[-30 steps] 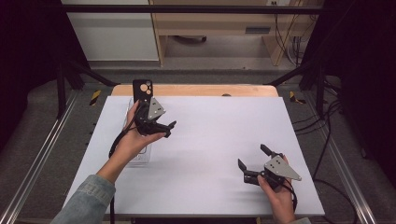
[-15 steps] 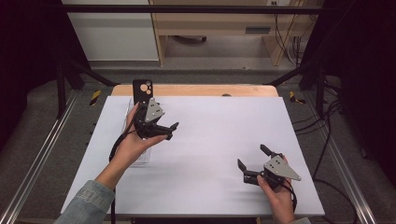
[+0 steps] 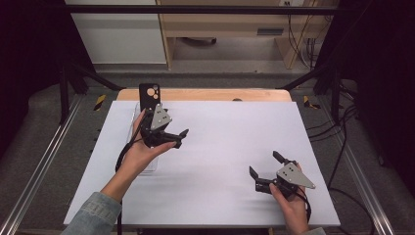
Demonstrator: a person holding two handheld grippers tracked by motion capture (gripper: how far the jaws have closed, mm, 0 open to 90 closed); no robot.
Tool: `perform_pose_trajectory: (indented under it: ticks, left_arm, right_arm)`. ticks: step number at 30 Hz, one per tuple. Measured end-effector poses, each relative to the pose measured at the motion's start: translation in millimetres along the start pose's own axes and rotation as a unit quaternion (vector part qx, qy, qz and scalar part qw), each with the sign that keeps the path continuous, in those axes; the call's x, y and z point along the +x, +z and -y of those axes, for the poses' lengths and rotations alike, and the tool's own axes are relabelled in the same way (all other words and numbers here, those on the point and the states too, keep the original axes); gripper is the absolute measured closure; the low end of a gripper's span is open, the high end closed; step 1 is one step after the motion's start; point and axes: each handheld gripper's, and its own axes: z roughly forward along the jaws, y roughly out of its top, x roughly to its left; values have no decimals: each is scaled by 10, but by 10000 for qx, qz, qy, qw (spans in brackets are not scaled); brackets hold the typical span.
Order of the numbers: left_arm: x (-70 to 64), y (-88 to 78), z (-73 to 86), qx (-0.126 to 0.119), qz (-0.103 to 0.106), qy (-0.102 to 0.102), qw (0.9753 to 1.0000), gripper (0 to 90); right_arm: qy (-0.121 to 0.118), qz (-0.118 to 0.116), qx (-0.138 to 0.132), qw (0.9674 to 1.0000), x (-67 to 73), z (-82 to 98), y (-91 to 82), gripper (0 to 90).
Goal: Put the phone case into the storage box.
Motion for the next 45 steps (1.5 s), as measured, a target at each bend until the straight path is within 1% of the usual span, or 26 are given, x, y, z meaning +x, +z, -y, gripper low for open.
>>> perform_pose_trajectory:
  ticks: [4,8,13,16,19,26,30,36,38,39,45]
  left_arm:
    - [-25,-22,-6,-150,-37,-151,9998,38]
    - [-61,-80,-19,-313,-22,-333,9990,35]
    - [-107,-166,-30,-434,34,-360,9984,32]
    - [-116,-213,-17,-467,50,-421,9980,31]
    - [-113,-274,0,-512,20,-447,9977,31]
    - [-68,-422,31,-627,-58,-535,9966,30]
    - [-42,-511,33,-778,-108,-644,9948,17]
    - [-6,-612,21,-828,-149,-644,9944,17]
    - [3,-641,21,-853,-155,-658,9941,16]
    - [4,-656,22,-842,-125,-690,9940,17]
    - [32,-750,34,-910,-166,-735,9930,17]
  right_arm:
    - [-11,-12,-8,10000,6,-7,-5,28]
    - [-23,-3,-31,10000,18,-17,-19,28]
    - [-29,-2,-8,10000,17,-9,-12,28]
    - [-17,13,-26,10000,16,-14,-18,28]
    - [-18,4,-25,10000,18,-15,-17,28]
    - [-19,0,-19,10000,22,-14,-18,28]
    - [-19,12,-25,10000,19,-15,-21,27]
    - [-17,15,-17,10000,21,-14,-20,27]
    - [-17,18,-19,10000,19,-13,-21,27]
    - [-20,16,-14,10000,19,-12,-21,27]
    - [-32,14,-6,10000,20,-10,-17,27]
